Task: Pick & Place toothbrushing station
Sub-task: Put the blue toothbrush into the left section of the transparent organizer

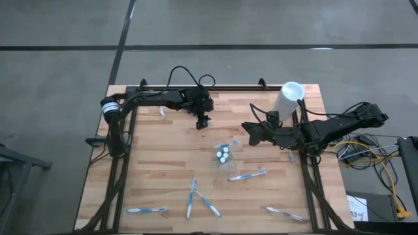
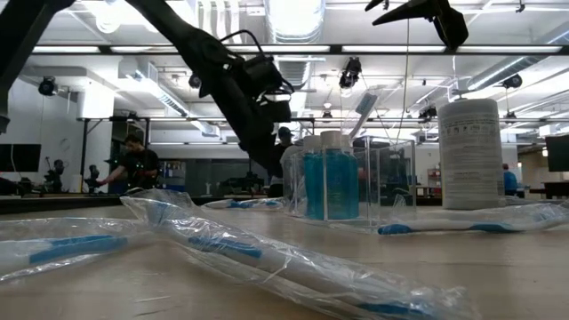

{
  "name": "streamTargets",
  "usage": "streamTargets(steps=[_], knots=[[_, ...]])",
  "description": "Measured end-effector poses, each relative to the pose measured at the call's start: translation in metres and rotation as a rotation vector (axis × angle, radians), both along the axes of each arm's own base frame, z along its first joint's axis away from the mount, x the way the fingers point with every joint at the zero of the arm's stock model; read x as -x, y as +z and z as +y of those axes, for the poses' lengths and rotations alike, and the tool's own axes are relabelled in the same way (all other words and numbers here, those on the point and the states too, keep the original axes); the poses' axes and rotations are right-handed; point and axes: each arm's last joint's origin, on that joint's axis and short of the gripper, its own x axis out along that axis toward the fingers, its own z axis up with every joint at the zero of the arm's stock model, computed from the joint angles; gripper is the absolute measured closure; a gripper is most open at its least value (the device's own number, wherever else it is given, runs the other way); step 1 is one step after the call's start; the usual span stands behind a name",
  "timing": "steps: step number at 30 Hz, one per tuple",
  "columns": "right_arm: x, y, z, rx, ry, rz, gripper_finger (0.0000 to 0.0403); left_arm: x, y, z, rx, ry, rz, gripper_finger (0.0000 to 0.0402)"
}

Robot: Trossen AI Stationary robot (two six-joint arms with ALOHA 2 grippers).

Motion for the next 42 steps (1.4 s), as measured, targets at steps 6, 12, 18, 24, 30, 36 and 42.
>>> streamTargets(steps=[6, 12, 18, 24, 30, 36, 42], knots=[[0.000, 0.000, 0.000, -0.001, 0.000, 0.000, 0.0305, -0.003, -0.012, 0.001, 0.032, -0.014, 0.021, 0.0193], [0.000, 0.000, 0.000, 0.001, 0.000, 0.000, 0.0305, -0.004, -0.023, 0.002, 0.021, -0.041, 0.051, 0.0193], [0.000, 0.000, 0.000, 0.000, 0.000, 0.000, 0.0305, -0.007, -0.041, 0.006, 0.034, -0.037, 0.089, 0.0193], [0.000, 0.000, 0.000, 0.001, 0.000, 0.001, 0.0305, -0.007, -0.051, 0.010, 0.047, -0.023, 0.106, 0.0193], [0.000, 0.000, 0.000, -0.001, -0.001, 0.000, 0.0305, -0.007, -0.051, 0.011, 0.055, -0.010, 0.105, 0.0195], [0.000, 0.000, 0.000, 0.001, 0.000, 0.001, 0.0305, -0.007, -0.051, 0.011, 0.054, -0.009, 0.105, 0.0232], [0.000, 0.000, 0.000, -0.001, 0.000, 0.000, 0.0305, -0.007, -0.050, 0.011, 0.075, 0.012, 0.099, 0.0297]])
